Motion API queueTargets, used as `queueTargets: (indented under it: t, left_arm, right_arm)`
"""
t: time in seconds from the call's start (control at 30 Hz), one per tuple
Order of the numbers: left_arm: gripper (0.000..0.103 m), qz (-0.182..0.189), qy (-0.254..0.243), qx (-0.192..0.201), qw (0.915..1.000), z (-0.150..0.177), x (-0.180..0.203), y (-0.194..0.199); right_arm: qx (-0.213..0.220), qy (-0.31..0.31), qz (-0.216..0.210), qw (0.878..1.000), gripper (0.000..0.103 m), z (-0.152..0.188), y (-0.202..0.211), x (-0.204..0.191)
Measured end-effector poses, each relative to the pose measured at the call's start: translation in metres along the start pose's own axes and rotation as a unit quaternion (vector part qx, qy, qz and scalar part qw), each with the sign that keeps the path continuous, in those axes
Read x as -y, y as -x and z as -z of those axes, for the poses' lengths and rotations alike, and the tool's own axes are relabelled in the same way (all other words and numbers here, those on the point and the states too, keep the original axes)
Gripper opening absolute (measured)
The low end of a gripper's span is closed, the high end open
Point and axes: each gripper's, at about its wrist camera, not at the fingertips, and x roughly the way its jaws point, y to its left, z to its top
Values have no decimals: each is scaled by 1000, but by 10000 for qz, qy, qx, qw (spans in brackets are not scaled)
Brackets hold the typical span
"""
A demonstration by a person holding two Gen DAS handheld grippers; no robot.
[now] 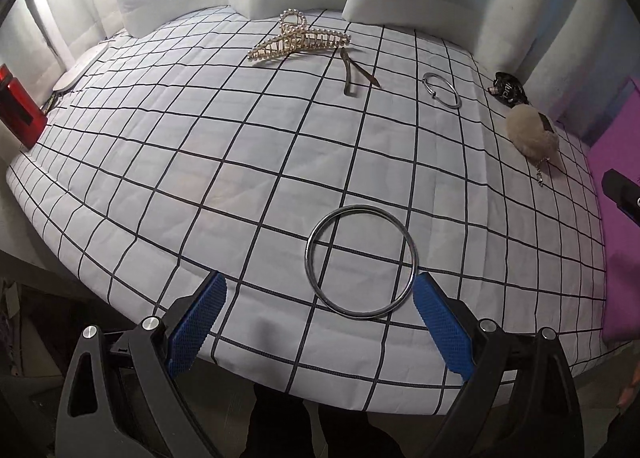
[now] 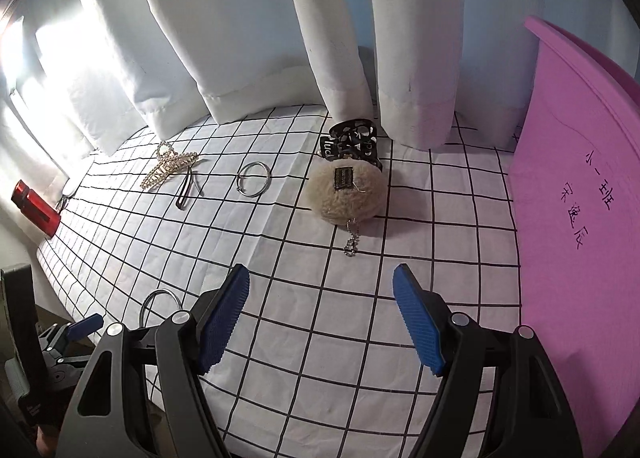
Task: Organize jewelry
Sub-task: 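Close the right tool on the beige pompom keychain while the left tool approaches the silver bangle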
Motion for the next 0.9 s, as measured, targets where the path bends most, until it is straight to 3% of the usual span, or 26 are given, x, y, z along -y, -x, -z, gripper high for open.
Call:
queueTargets:
  t: [0.53,0.9]
  left_arm:
    - [92,-39,149,-63,9999,4,13,-26]
    - [95,-199,96,65,9997,7,19,-28]
  right_arm:
    - [-13,-19,-16,10000,71,-11,-39,9]
    - [-70,61,227,9997,71,-29,-71,12]
